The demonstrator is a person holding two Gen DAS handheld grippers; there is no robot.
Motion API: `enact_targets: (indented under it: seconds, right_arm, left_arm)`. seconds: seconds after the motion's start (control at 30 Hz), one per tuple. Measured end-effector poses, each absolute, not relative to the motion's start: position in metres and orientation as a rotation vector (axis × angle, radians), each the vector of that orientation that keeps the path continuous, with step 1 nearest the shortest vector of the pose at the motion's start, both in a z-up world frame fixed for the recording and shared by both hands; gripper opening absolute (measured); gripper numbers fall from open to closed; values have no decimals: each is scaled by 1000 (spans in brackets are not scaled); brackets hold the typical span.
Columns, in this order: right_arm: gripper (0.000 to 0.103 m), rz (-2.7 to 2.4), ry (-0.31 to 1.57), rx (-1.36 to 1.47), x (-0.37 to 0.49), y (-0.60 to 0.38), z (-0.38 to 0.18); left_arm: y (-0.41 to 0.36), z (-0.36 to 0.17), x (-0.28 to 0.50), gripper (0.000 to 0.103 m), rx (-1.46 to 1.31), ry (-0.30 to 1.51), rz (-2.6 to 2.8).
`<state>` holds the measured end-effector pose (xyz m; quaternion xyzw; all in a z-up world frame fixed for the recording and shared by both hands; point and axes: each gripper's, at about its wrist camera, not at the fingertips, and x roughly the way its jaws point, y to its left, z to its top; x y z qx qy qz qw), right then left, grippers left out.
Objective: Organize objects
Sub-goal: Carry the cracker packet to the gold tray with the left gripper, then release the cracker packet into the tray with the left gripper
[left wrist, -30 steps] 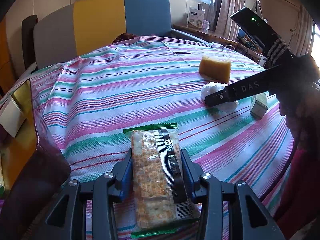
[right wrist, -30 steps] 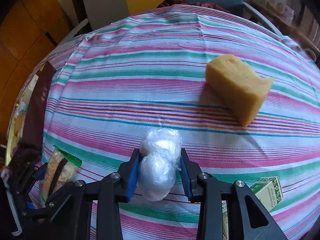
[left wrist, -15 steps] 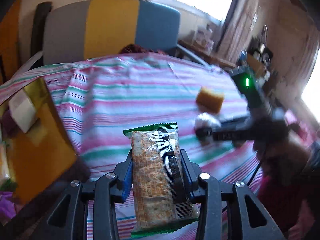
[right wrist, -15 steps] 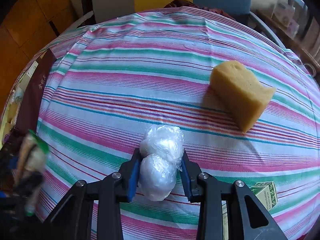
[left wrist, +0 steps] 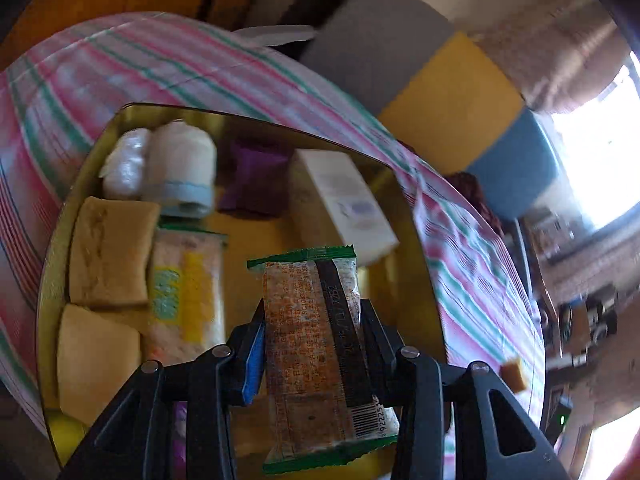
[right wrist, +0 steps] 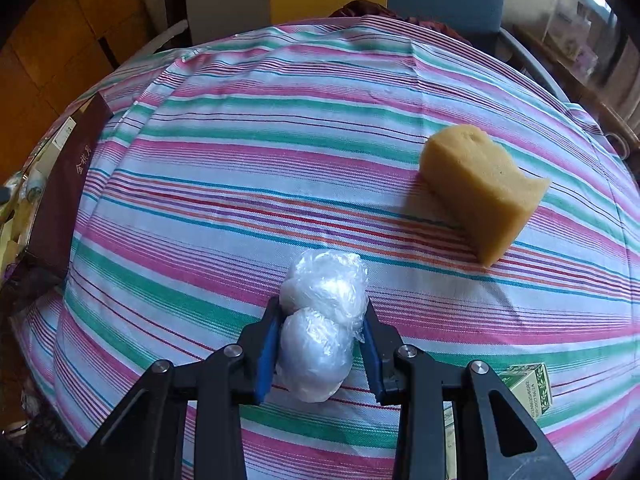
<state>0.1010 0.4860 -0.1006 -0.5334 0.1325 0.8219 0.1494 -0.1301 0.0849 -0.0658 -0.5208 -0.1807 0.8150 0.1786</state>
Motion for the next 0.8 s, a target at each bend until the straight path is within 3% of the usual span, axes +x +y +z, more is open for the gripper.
enact_targets:
  seconds: [0.33, 0.53, 0.8]
  right_arm:
    - [37, 2362, 375, -1534, 100, 485, -102]
    - [37, 2361, 373, -1534, 97, 485, -102]
    - [37, 2360, 359, -1535, 98, 484, -102]
  left_arm:
    - [79, -99, -193, 42, -1565, -675, 2380]
    - [90, -109, -208, 45, -1595, -572, 2382]
    - [90, -75, -176, 45, -1428, -314, 2559]
